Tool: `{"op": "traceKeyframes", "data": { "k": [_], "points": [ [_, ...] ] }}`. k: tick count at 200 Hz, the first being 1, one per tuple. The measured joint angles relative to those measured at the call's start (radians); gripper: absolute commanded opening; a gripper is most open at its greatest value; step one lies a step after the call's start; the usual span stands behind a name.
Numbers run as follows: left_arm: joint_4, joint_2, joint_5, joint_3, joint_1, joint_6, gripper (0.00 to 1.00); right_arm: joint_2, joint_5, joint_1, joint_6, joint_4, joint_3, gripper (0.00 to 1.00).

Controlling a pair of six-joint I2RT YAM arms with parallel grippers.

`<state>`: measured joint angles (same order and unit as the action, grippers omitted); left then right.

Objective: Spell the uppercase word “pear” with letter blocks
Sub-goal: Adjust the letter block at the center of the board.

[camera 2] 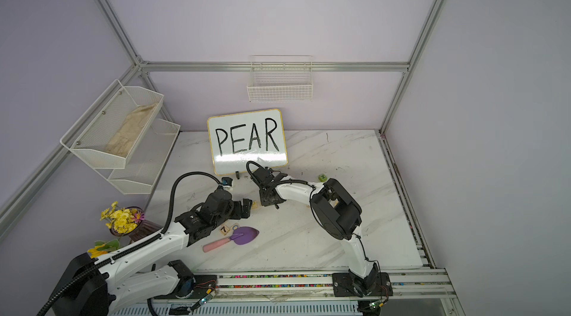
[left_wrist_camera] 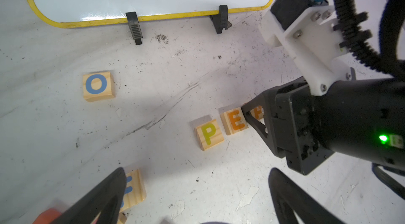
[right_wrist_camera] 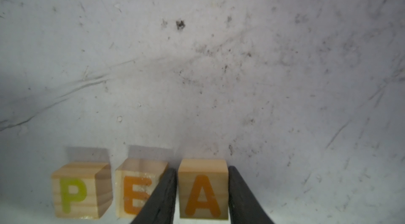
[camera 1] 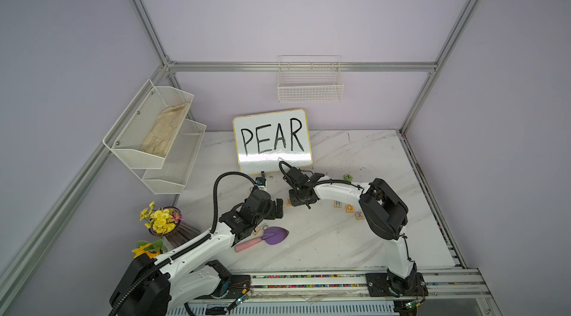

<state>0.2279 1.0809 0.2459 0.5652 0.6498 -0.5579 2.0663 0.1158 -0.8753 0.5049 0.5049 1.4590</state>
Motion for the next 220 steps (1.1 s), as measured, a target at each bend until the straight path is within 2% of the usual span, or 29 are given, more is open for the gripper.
{"op": "traceKeyframes", "data": {
  "k": [220],
  "points": [
    [-0.002,0.004,0.002,0.000,0.000,0.000,1.00,0.000,0.022,0.000,-0.005,0.003,0.003,0.44]
  ]
}}
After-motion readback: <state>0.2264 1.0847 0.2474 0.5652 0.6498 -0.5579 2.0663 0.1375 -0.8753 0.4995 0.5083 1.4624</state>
